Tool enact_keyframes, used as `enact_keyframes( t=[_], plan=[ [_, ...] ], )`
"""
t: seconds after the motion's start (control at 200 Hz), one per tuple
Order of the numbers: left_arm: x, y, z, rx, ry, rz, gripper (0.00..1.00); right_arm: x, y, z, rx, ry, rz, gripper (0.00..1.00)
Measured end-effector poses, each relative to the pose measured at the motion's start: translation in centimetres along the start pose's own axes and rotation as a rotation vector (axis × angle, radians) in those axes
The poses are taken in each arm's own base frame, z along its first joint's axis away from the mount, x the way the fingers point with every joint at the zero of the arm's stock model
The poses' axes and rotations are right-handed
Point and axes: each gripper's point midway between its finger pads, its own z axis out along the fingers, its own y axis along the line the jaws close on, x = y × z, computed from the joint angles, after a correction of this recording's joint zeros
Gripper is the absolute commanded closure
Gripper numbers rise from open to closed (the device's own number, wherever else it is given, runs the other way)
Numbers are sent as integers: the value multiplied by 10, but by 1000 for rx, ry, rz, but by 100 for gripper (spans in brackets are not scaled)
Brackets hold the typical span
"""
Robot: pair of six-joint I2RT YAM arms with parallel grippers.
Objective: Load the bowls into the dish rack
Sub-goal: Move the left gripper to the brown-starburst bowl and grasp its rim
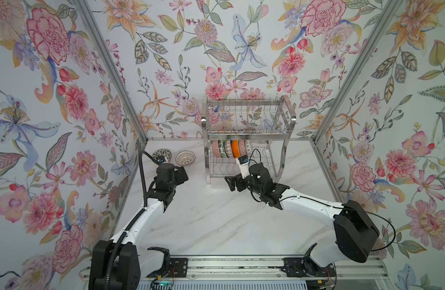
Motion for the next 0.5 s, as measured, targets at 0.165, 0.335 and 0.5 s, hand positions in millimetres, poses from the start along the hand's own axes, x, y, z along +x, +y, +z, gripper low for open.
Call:
enact_keyframes(
  t=[0.165, 0.335, 0.5],
  plan=[
    [-8, 10, 27, 2, 16, -138, 8, -23, 25, -2, -22, -51, -65, 1],
    [-18, -1, 70, 49, 42, -267, 5, -31, 36, 2, -35, -64, -94, 1],
    [-10, -5, 117, 74, 92, -367, 6, -24, 35, 7, -28, -45, -110, 1]
  ],
)
